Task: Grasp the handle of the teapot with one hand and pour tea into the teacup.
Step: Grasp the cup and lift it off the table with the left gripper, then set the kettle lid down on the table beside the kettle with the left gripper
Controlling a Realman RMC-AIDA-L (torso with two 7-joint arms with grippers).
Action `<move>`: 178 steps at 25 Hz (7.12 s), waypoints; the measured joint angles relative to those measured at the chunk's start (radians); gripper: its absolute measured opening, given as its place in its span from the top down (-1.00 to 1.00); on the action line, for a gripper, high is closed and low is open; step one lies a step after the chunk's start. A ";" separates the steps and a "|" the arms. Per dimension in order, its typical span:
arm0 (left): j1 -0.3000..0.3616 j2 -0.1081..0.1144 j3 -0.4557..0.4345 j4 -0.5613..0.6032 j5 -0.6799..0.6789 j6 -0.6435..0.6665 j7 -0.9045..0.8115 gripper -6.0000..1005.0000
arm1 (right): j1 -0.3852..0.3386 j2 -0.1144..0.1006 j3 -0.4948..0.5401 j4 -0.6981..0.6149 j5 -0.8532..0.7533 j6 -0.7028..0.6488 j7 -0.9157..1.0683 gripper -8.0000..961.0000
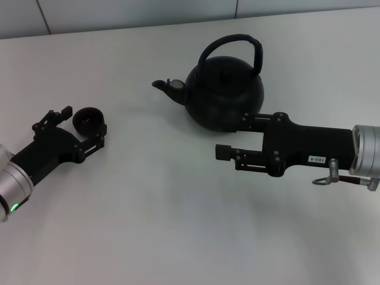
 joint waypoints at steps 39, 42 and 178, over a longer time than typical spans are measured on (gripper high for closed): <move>-0.017 0.000 0.012 -0.002 0.000 -0.044 0.000 -0.61 | 0.000 0.000 0.002 0.000 0.000 -0.002 0.000 -0.31; -0.020 0.000 0.012 -0.002 0.000 -0.049 0.000 -0.60 | 0.000 0.000 0.002 0.000 0.001 -0.002 0.000 -0.31; -0.088 0.000 0.332 -0.002 0.010 0.077 -0.095 -0.69 | 0.026 -0.003 -0.052 0.012 0.029 -0.003 0.001 -0.31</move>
